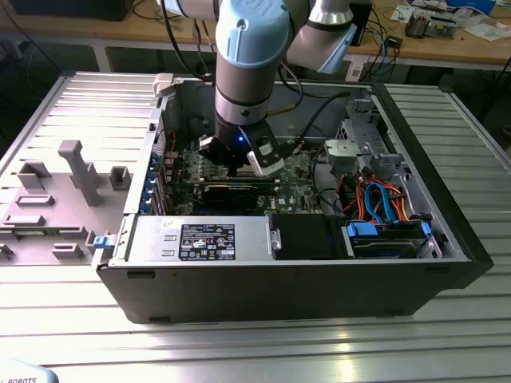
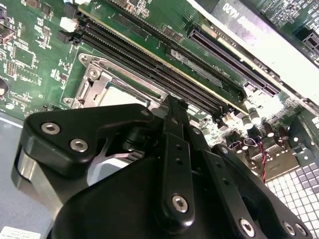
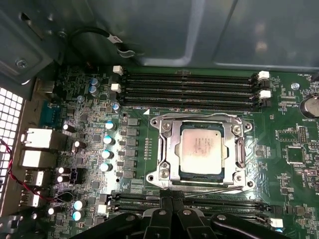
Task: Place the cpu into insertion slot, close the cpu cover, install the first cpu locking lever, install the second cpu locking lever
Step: 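Install the second cpu locking lever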
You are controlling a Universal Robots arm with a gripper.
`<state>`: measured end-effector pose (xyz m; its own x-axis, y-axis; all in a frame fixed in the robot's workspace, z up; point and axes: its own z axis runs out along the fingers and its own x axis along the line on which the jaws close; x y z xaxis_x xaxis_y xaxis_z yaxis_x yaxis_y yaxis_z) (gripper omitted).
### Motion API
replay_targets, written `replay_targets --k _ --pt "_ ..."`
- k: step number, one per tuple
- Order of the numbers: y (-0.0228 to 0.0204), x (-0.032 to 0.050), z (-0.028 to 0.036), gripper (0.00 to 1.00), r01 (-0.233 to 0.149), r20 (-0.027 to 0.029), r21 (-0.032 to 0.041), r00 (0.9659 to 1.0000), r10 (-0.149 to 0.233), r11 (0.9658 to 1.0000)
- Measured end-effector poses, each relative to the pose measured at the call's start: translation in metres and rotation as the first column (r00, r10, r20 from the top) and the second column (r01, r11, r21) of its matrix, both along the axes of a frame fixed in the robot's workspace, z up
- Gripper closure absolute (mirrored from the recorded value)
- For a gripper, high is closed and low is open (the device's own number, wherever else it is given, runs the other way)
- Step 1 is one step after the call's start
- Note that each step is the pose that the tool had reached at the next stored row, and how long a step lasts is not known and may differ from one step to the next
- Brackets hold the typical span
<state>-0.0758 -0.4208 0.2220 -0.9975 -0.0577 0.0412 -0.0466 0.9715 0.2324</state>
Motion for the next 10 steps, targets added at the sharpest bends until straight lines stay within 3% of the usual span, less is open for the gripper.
replay_targets --k 10 --pt "0.0000 0.0000 -0.0010 0.89 0.000 0.0000 0.0000 1.0000 0.000 1.0000"
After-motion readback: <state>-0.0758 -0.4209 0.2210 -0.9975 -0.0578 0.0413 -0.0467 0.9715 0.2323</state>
